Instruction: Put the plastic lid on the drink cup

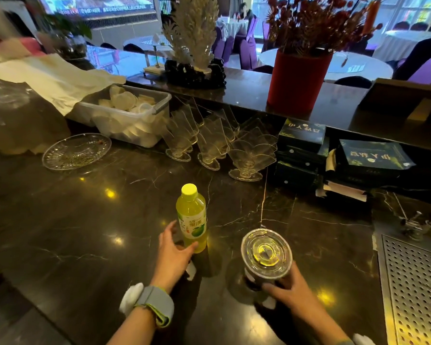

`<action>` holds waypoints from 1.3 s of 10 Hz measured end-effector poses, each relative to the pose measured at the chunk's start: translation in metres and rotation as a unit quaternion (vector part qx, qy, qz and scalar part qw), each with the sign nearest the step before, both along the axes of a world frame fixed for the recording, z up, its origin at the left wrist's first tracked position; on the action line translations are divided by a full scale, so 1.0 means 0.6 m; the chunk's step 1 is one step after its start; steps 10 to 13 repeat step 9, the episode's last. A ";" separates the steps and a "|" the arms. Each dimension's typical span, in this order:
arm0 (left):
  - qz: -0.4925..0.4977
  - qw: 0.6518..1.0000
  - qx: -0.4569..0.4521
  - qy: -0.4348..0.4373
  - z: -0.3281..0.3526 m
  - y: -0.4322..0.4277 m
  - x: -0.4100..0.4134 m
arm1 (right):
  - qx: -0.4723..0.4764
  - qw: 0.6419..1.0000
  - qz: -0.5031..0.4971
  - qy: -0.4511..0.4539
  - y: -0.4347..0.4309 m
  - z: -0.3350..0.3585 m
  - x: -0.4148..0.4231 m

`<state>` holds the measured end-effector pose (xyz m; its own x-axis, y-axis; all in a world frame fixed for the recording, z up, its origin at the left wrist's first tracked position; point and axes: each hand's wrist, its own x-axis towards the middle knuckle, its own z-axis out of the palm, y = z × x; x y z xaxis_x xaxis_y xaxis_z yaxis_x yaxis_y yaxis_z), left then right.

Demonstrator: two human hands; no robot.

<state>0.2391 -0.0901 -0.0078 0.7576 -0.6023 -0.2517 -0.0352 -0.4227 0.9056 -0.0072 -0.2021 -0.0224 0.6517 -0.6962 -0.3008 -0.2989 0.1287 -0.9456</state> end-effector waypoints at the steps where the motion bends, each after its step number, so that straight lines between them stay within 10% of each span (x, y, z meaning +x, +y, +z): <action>1: -0.051 0.998 -0.037 0.012 0.000 -0.019 0.008 | -0.077 0.996 -0.017 0.031 0.008 -0.006 0.045; 13: -0.117 0.992 0.032 0.030 -0.003 -0.033 0.055 | -0.040 0.996 -0.021 0.071 -0.006 0.016 0.144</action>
